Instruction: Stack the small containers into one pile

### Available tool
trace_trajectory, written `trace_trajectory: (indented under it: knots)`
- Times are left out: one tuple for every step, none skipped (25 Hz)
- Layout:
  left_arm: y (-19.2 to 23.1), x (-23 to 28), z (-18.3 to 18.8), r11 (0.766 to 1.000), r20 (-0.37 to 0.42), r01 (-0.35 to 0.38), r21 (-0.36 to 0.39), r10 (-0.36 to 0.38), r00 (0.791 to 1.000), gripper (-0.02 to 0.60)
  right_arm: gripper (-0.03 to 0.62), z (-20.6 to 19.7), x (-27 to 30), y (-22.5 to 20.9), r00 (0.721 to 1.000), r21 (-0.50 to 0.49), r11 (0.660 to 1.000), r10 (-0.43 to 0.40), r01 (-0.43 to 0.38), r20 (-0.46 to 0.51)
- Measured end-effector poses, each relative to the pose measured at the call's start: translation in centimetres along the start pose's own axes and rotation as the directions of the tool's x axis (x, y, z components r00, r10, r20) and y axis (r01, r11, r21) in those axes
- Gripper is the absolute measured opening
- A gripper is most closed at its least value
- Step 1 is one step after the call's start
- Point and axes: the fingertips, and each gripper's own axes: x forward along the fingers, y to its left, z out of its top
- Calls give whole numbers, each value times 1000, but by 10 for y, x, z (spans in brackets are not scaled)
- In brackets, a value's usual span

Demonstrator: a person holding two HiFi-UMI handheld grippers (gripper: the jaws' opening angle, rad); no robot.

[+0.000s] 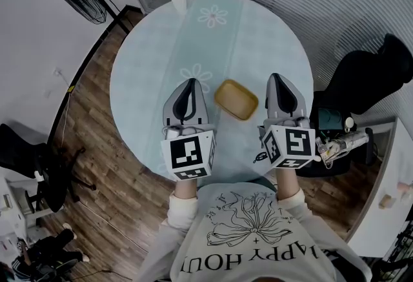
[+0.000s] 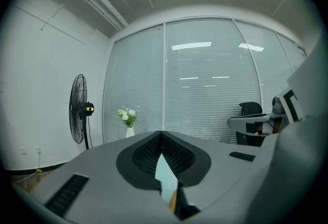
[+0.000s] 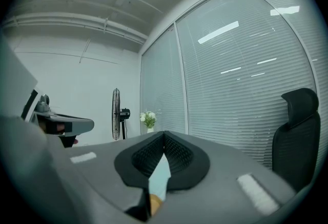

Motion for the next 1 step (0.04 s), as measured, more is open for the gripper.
trace_trajectory:
  knots:
    - [0,1,0,1000,-1,0,0,0,1000,6,11,0,1,0,1000,0,1000,0,0,0]
